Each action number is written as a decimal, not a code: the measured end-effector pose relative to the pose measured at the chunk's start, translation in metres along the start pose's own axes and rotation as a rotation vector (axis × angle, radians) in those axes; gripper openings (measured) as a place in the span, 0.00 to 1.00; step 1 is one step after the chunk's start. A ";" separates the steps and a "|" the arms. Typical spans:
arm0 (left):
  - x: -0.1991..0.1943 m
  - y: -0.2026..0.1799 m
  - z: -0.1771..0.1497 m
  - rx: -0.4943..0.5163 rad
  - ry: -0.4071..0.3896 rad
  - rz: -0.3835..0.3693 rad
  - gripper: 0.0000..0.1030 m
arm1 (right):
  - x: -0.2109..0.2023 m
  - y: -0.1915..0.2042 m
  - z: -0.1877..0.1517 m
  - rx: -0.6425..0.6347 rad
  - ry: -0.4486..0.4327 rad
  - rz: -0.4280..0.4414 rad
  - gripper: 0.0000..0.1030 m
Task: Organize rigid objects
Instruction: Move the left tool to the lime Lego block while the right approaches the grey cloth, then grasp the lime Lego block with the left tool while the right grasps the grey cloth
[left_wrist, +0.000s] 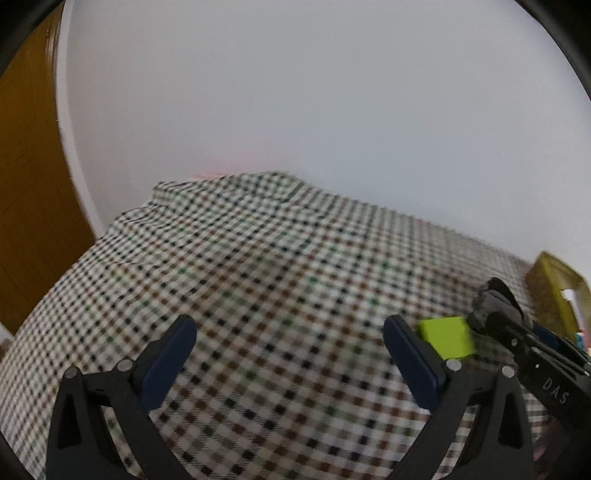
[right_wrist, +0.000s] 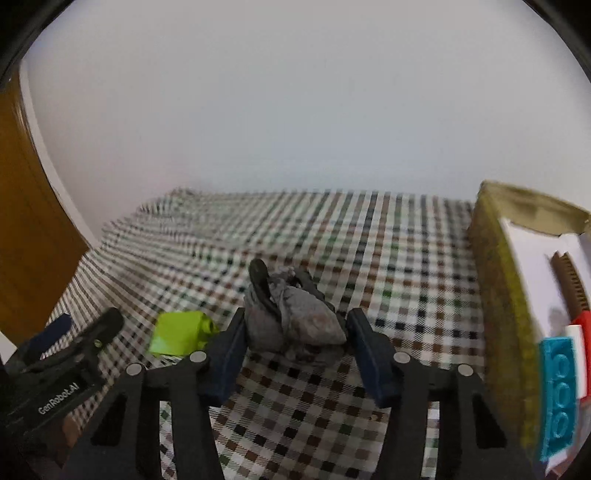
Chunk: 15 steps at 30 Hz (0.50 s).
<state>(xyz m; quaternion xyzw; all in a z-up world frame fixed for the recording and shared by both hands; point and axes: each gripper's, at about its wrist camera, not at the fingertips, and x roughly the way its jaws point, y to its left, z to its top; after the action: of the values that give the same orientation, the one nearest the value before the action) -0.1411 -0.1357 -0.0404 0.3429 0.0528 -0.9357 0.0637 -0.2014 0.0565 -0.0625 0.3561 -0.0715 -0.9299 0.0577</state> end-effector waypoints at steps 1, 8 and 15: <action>-0.001 -0.004 0.000 0.013 -0.008 -0.020 0.99 | -0.008 0.001 -0.002 -0.008 -0.031 -0.010 0.51; -0.006 -0.034 -0.007 0.080 -0.002 -0.146 0.99 | -0.060 0.008 -0.012 -0.061 -0.198 -0.042 0.47; 0.006 -0.063 -0.009 0.112 0.056 -0.143 0.93 | -0.063 -0.014 -0.016 0.051 -0.160 0.060 0.42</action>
<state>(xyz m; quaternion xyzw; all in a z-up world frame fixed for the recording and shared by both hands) -0.1493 -0.0723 -0.0476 0.3674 0.0265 -0.9294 -0.0243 -0.1442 0.0791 -0.0356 0.2797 -0.1099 -0.9511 0.0706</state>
